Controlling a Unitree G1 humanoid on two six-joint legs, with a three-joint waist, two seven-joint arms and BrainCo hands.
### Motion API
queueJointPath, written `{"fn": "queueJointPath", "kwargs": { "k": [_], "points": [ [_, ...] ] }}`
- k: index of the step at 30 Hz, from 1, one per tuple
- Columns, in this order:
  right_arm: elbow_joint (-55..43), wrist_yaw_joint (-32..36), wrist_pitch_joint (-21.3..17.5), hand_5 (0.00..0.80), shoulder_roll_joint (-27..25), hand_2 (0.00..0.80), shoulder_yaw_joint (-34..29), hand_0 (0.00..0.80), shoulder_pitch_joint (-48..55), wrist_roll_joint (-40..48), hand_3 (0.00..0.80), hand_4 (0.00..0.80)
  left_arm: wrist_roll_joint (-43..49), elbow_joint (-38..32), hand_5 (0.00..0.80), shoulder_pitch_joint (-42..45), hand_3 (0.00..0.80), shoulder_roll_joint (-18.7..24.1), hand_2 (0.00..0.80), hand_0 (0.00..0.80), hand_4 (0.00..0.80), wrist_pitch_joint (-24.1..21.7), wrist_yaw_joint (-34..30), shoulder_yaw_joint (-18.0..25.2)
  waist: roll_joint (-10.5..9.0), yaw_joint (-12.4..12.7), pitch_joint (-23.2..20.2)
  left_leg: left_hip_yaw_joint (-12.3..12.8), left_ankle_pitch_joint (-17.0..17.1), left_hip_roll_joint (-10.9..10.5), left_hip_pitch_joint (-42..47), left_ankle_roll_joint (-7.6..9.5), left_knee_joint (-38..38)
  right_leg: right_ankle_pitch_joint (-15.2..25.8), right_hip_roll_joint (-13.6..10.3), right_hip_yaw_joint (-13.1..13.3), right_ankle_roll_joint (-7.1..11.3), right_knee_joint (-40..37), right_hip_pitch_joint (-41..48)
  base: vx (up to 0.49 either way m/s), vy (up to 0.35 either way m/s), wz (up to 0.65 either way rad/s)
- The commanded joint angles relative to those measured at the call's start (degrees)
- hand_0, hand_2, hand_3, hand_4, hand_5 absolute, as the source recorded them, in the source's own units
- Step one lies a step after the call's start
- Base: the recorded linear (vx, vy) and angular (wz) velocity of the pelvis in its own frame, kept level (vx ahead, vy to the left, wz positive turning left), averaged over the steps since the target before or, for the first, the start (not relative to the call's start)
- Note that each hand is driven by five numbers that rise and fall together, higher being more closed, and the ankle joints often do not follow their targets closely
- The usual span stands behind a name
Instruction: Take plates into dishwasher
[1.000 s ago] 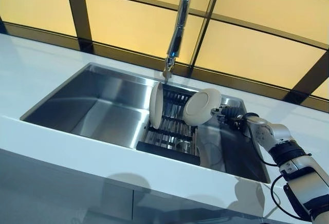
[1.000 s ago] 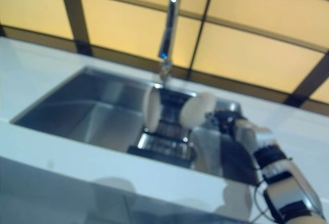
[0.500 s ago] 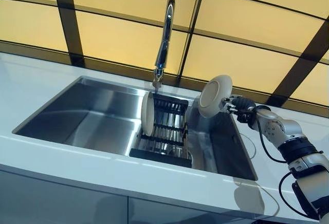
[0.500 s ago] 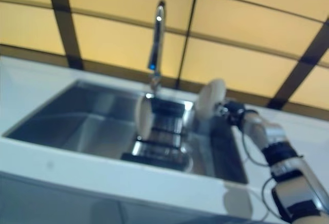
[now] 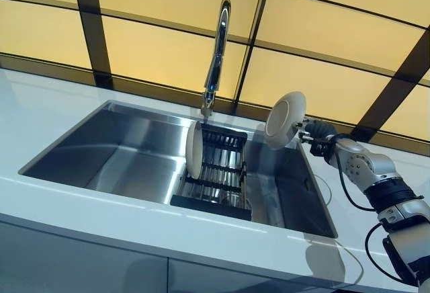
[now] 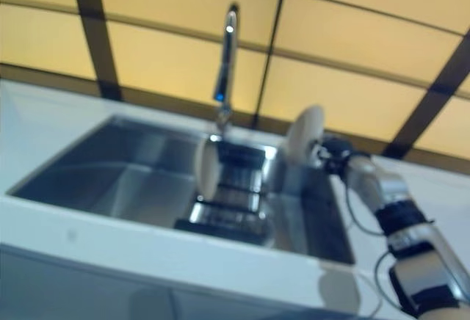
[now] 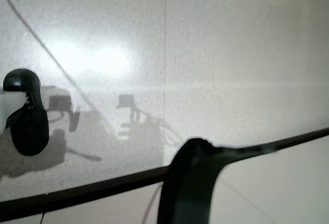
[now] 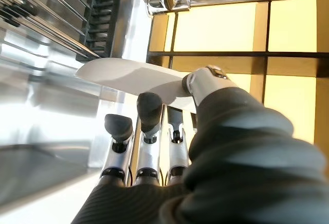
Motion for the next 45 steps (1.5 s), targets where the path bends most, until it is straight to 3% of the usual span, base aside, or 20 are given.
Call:
{"fn": "queueJointPath", "kwargs": {
  "k": [1, 9, 15, 20, 23, 26, 29, 34, 37, 42, 45],
  "points": [
    [0.4, -2.11, -5.1, 0.8, -5.28, 0.8, -1.42, 0.8, -8.75, 0.51, 0.8, 0.8, 3.28, 3.7, 0.0, -1.28, 0.0, 0.02, 0.0, 0.0, 0.0, -1.34, -0.47, -2.85, -0.18, 0.18, -3.29, 1.29, -6.85, -1.15, 0.9, 2.38, 2.45, -1.12, -1.73, -0.15, 5.07, 4.93, -2.39, -0.001, 0.031, -0.15],
    [1.6, -4.84, -3.09, 0.8, -9.19, 0.8, -1.13, 0.8, -9.02, -0.38, 0.8, 0.8, 5.28, 3.87, 0.0, -1.57, 0.0, 0.24, 0.0, 0.0, 0.0, -1.47, -1.02, -3.91, 0.13, -1.62, -3.73, 2.76, -7.01, -1.2, 1.42, 2.65, 2.05, -0.24, -1.7, 1.18, 5.72, 5.49, -3.6, -0.013, 0.06, -0.14],
    [2.79, -5.39, -0.33, 0.8, -12.91, 0.8, -1.67, 0.8, -7.92, -0.7, 0.8, 0.8, 8.12, 3.27, 0.0, -2.22, 0.0, 1.24, 0.0, 0.0, 0.0, -0.51, -2.02, -4.78, 0.17, -3.85, -3.41, 4.69, -7.24, -0.79, 2.33, 2.31, 1.65, 2.51, -2.76, 1.75, 7.66, 6.14, -6.52, 0.023, 0.063, -0.25],
    [2.63, -5.09, 0.11, 0.8, -14.07, 0.8, -2.92, 0.8, -7.45, -0.44, 0.8, 0.8, 8.15, 2.97, 0.0, -2.85, 0.0, 2.29, 0.0, 0.0, 0.0, -0.11, -2.04, -5.08, 0.49, -4.85, -2.03, 6.17, -6.72, -0.18, 3.34, 2.09, 0.42, 5.16, -3.62, -0.84, 8.9, 8.11, -10.68, -0.032, 0.014, -0.37],
    [0.92, -4.62, -0.25, 0.8, -14.37, 0.8, -4.1, 0.8, -6.15, -0.06, 0.8, 0.8, 6.39, 2.75, 0.0, -3.49, 0.0, 2.53, 0.0, 0.0, 0.0, 0.78, -2.05, -4.1, 1.21, -4.03, -1.41, 9.82, -6.75, 1.13, 2.17, 2.44, 2.13, 1.8, -4.28, -5.14, 7.22, 14.0, -9.66, -0.17, -0.007, -0.67],
    [0.14, -4.07, -0.61, 0.8, -15.52, 0.8, -5.06, 0.8, -4.51, 0.24, 0.8, 0.8, 6.04, 3.23, 0.0, -3.1, 0.0, 2.18, 0.0, 0.0, 0.0, 1.23, -2.06, -3.73, 1.45, -3.47, -1.85, 11.68, -7.65, 1.93, 0.87, 2.83, 4.49, -2.91, -3.9, -5.86, 5.78, 16.06, -6.12, -0.089, -0.019, -0.83],
    [1.26, -2.68, -1.21, 0.8, -16.32, 0.8, -5.24, 0.8, -4.21, 0.95, 0.8, 0.8, 6.24, 4.34, 0.0, -2.38, 0.0, 2.37, 0.0, 0.0, 0.0, 0.77, -2.0, -2.83, 0.84, -2.6, -2.87, 13.53, -8.17, 2.17, -1.11, 3.06, 6.37, -5.72, -4.23, -6.5, 5.54, 18.17, -3.22, -0.07, -0.044, -0.48],
    [4.89, 0.56, -2.43, 0.8, -17.05, 0.8, -3.87, 0.8, -6.13, 2.21, 0.8, 0.8, 5.48, 5.07, 0.0, -1.47, 0.0, 3.38, 0.0, 0.0, 0.0, -0.59, -1.04, -1.72, -1.08, -1.02, -3.94, 16.25, -8.35, 1.92, -4.59, 3.63, 8.32, -5.4, -5.16, -6.96, 6.39, 18.42, 2.0, -0.078, -0.078, -0.78],
    [5.68, 0.23, -2.87, 0.8, -17.14, 0.8, -2.96, 0.8, -7.24, 3.05, 0.8, 0.8, 4.81, 5.14, 0.0, -1.51, 0.0, 3.58, 0.0, 0.0, 0.0, -1.16, -0.41, -1.64, -1.51, -0.88, -4.23, 15.54, -8.94, 1.67, -4.61, 3.25, 7.45, -7.15, -4.7, -6.26, 6.94, 17.81, 3.21, -0.078, -0.087, -0.29],
    [5.17, -1.52, -2.58, 0.8, -18.83, 0.8, -2.39, 0.8, -9.18, 5.43, 0.8, 0.8, 3.59, 4.51, 0.0, -2.24, 0.0, 3.73, 0.0, 0.0, 0.0, -1.98, 1.11, -1.81, -1.62, -1.37, -3.86, 16.28, -6.77, 2.77, -5.82, 2.29, 7.11, -9.48, -2.57, -6.96, 4.66, 14.08, 1.91, -0.168, -0.16, -0.07],
    [4.7, -2.19, -0.8, 0.8, -21.02, 0.8, -2.42, 0.8, -9.27, 6.6, 0.8, 0.8, 3.59, 4.13, 0.0, -2.94, 0.0, 3.45, 0.0, 0.0, 0.0, -1.69, 1.26, -2.26, -1.21, -2.09, -3.9, 15.05, -6.01, 2.53, -5.44, 1.7, 5.92, -10.02, -1.37, -6.48, 3.74, 13.65, 0.8, -0.154, -0.128, 0.0]
  ]
}}
